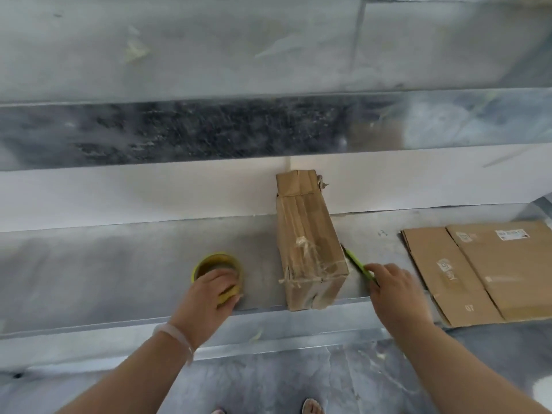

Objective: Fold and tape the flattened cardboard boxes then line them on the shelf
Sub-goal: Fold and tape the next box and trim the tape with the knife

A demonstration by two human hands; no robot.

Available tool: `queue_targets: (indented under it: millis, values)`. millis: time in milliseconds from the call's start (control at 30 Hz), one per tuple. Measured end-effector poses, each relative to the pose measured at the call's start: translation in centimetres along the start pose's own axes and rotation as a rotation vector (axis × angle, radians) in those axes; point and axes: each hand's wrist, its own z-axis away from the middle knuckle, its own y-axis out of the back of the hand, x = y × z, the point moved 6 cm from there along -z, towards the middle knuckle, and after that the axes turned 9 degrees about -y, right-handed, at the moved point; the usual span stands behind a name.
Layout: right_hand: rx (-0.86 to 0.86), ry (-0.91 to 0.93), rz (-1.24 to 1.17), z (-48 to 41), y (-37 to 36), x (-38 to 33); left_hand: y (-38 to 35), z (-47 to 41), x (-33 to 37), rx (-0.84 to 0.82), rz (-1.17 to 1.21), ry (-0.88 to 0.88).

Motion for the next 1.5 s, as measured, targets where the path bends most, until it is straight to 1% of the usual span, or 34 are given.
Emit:
queue_targets:
  millis: [33, 67, 100, 167, 200, 267, 300, 333, 367, 400, 467, 500, 600, 767, 967, 1067, 1133, 1200, 1367, 1433, 1500]
  values:
    - [0.010, 0.003, 0.009, 0.0, 0.0, 0.0, 0.4, 0.0, 0.7, 0.015, 0.015, 0.040]
    - [0.032, 0.001, -0.055, 0.3, 0.4, -0.2, 1.0, 0.0, 1.7, 0.056, 0.049, 0.086]
    - [0.060, -0.002, -0.193, 0.9, 1.2, -0.7, 1.6, -0.1, 3.1, 0.120, 0.106, 0.135]
    - [0.079, 0.011, -0.635, 2.8, 3.3, -2.3, 2.4, -0.7, 6.8, 0.273, 0.326, 0.218]
    - [0.040, 0.033, -0.870, 4.1, 4.4, -3.5, 2.4, -1.3, 8.8, 0.326, 0.480, 0.253]
    - [-0.123, 0.088, -1.230, 6.3, 5.7, -6.5, 1.9, -2.9, 13.3, 0.333, 0.790, 0.297]
    - [-0.238, 0.115, -1.331, 7.0, 5.9, -8.0, 1.4, -3.7, 15.2, 0.307, 0.894, 0.310]
    - [-0.335, 0.147, -1.382, 7.5, 6.0, -9.2, 0.8, -4.4, 16.5, 0.300, 0.956, 0.311]
    - [-0.389, 0.179, -1.402, 7.7, 6.0, -10.1, 0.6, -4.9, 17.4, 0.311, 0.969, 0.299]
    - [-0.400, 0.195, -1.399, 7.7, 6.0, -10.7, 0.3, -5.0, 17.5, 0.343, 0.984, 0.314]
    - [-0.365, 0.182, -1.360, 7.4, 6.0, -10.9, -0.4, -5.1, 16.6, 0.419, 1.010, 0.390]
    - [-0.345, 0.180, -1.334, 7.3, 5.8, -10.9, -0.5, -5.0, 16.3, 0.433, 0.987, 0.401]
    - [-0.342, 0.168, -1.303, 7.2, 5.5, -10.6, -1.0, -4.6, 15.8, 0.435, 0.962, 0.430]
    - [-0.452, 0.127, -1.382, 7.1, 5.1, -9.7, -1.3, -4.1, 16.3, 0.391, 1.014, 0.437]
    - [-0.618, 0.051, -1.248, 6.0, 2.9, -8.8, -2.1, -3.8, 14.3, 0.336, 1.104, 0.506]
    - [-0.580, 0.039, -1.211, 5.9, 3.5, -8.4, -2.2, -4.0, 14.2, 0.280, 1.136, 0.490]
    - [-0.573, 0.099, -1.205, 6.3, 4.0, -8.8, -2.4, -4.1, 14.2, 0.254, 1.156, 0.492]
    - [-0.579, 0.133, -1.177, 6.3, 3.3, -9.2, -2.3, -4.0, 14.5, 0.274, 1.144, 0.481]
    - [-0.587, 0.033, -1.212, 6.0, 3.9, -8.4, -2.1, -4.2, 14.5, 0.342, 1.215, 0.532]
    - [-0.601, 0.011, -1.203, 6.4, 4.6, -8.2, -1.5, -4.6, 14.9, 0.322, 1.165, 0.515]
    - [-0.631, 0.070, -1.184, 6.8, 4.9, -8.5, -0.6, -4.8, 15.1, 0.347, 1.044, 0.493]
